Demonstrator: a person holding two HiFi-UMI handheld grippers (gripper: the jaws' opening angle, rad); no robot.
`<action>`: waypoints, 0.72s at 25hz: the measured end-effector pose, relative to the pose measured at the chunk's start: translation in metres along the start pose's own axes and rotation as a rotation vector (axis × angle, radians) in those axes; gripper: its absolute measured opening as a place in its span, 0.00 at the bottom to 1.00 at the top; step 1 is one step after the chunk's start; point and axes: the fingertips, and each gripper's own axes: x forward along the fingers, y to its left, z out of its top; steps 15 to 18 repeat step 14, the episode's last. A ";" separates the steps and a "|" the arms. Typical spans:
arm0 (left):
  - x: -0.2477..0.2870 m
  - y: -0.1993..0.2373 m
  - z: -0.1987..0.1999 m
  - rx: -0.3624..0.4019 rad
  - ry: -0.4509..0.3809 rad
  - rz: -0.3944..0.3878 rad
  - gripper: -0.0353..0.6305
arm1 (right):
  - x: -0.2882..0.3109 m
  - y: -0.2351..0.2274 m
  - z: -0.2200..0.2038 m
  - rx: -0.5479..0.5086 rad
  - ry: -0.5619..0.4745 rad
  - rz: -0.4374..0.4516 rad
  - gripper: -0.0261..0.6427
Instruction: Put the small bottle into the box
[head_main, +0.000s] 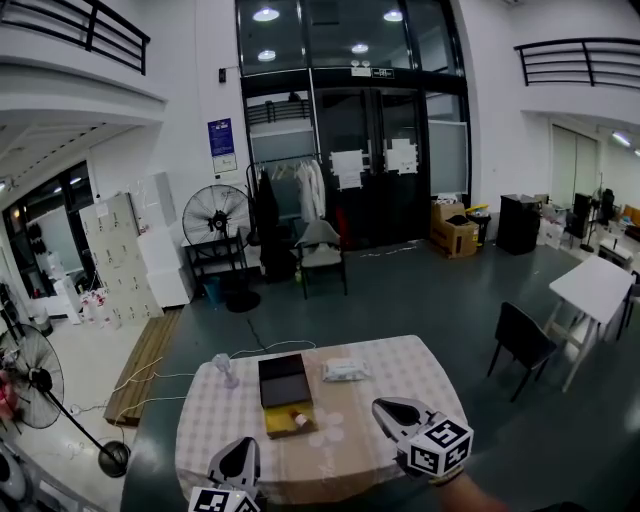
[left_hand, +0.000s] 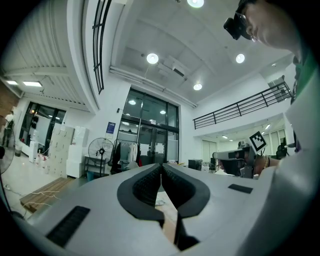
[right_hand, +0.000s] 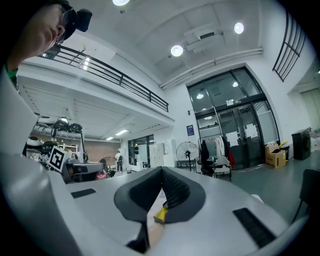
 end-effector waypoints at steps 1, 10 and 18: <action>-0.001 -0.001 0.000 0.000 -0.001 0.000 0.09 | 0.000 -0.001 -0.001 0.001 0.002 -0.003 0.05; -0.001 -0.008 0.000 -0.007 -0.018 0.002 0.09 | 0.003 -0.011 -0.024 -0.018 0.032 -0.084 0.05; 0.007 -0.009 0.000 -0.013 -0.017 -0.004 0.09 | 0.002 -0.017 -0.028 -0.006 0.036 -0.116 0.05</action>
